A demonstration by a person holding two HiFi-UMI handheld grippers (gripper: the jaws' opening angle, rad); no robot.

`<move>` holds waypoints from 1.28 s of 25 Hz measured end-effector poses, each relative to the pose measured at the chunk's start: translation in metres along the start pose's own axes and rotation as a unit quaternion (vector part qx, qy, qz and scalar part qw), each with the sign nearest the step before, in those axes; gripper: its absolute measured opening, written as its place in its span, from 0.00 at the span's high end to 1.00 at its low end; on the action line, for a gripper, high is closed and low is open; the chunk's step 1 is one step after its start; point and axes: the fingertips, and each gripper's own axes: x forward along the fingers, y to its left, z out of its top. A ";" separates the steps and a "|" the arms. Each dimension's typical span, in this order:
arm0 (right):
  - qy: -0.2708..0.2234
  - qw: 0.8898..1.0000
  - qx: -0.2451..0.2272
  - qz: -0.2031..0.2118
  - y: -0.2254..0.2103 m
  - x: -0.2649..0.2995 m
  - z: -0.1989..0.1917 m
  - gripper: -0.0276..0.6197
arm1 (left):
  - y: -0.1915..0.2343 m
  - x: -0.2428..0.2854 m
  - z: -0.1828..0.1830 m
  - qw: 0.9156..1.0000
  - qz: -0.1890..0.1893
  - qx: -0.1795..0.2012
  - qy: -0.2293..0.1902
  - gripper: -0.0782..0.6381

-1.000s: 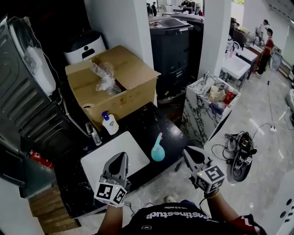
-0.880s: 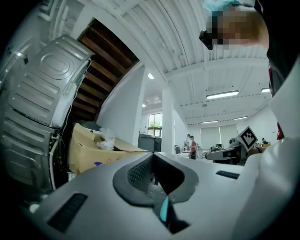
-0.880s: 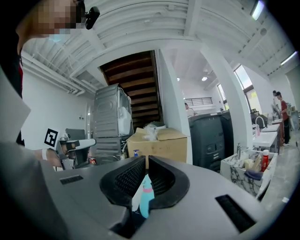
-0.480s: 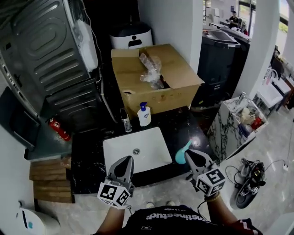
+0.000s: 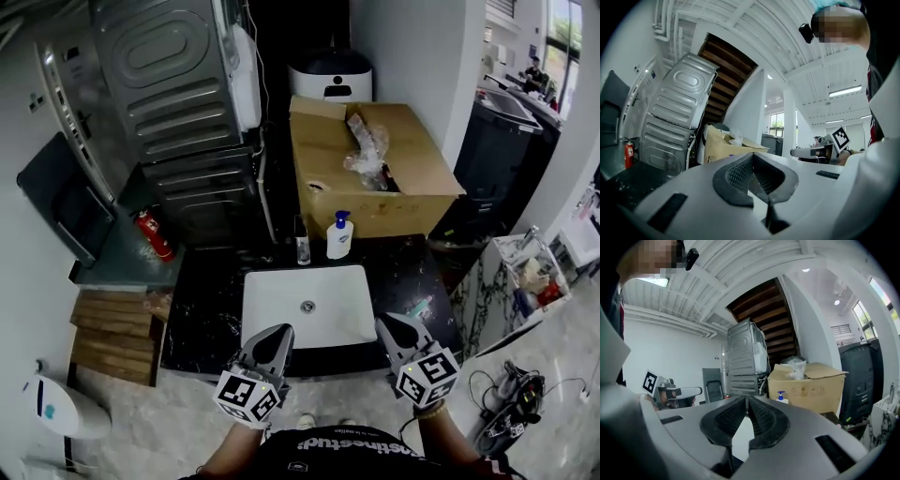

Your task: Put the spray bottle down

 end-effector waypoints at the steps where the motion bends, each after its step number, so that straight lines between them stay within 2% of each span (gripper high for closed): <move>1: 0.001 1.000 0.000 0.007 0.005 0.004 -0.001 0.88 | 0.001 -0.002 0.000 1.000 0.002 -0.001 0.001 0.87; 13: -0.009 0.998 0.004 0.068 0.060 0.029 0.002 0.88 | 0.001 -0.013 -0.004 1.000 0.018 -0.001 0.008 0.87; 17: -0.020 0.996 0.001 0.084 0.076 0.036 0.010 0.88 | -0.003 -0.008 -0.004 1.000 0.012 0.000 0.005 0.87; 24: -0.011 0.997 0.005 0.079 0.073 0.034 0.003 0.88 | -0.004 0.002 0.000 1.000 0.004 0.013 0.001 0.87; 32: -0.008 0.998 0.003 0.069 0.065 0.030 0.005 0.88 | -0.005 0.009 0.001 1.000 -0.006 0.010 0.002 0.87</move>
